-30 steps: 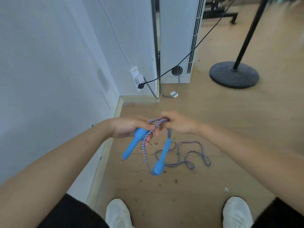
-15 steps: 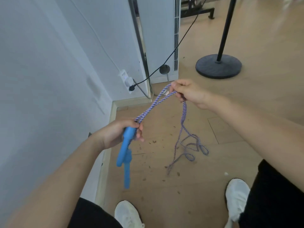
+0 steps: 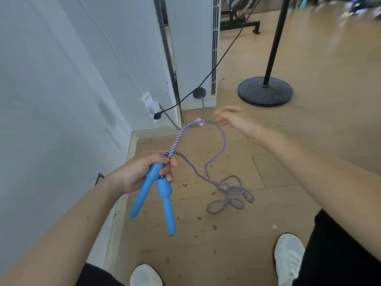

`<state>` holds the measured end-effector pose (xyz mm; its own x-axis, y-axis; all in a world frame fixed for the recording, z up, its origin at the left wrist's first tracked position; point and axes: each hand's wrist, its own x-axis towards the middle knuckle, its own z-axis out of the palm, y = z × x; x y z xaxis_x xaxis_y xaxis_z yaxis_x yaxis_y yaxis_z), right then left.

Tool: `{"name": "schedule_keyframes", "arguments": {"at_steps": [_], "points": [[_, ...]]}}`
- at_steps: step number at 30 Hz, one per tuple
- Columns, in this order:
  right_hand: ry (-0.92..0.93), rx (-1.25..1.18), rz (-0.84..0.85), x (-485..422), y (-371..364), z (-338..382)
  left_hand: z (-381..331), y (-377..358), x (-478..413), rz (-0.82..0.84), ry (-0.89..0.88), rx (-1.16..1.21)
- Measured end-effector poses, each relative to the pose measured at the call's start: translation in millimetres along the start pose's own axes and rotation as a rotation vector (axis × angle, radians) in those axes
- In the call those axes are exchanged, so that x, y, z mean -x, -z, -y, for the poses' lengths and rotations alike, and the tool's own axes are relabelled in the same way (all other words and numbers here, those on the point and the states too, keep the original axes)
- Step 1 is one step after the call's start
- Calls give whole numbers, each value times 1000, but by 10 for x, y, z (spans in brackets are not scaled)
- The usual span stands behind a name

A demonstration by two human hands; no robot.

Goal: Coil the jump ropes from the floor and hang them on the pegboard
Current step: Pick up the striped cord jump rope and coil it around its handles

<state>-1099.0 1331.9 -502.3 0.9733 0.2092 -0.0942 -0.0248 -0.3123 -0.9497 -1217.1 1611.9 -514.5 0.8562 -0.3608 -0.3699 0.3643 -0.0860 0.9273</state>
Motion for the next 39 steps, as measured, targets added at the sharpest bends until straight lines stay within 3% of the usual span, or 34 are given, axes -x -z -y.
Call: {"name": "schedule_keyframes", "arguments": {"at_steps": [3, 7, 11, 18, 24, 33, 39], "points": [[130, 9, 204, 82, -121, 59, -49, -58, -16, 22, -1, -24], [215, 67, 683, 247, -423, 34, -115, -152, -12, 60, -1, -72], [140, 94, 801, 372, -648, 12, -175, -145, 5, 55, -25, -65], [101, -104, 665, 275, -430, 215, -196, -117, 68, 49, -9, -9], [167, -68, 391, 257, -391, 262, -146, -216, 36, 162, 46, -8], [225, -77, 26, 192, -355, 219, -139, -320, -5, 289, 99, 199], [295, -96, -57, 198, -272, 288, -104, -413, 1, 371, 50, 377]]}}
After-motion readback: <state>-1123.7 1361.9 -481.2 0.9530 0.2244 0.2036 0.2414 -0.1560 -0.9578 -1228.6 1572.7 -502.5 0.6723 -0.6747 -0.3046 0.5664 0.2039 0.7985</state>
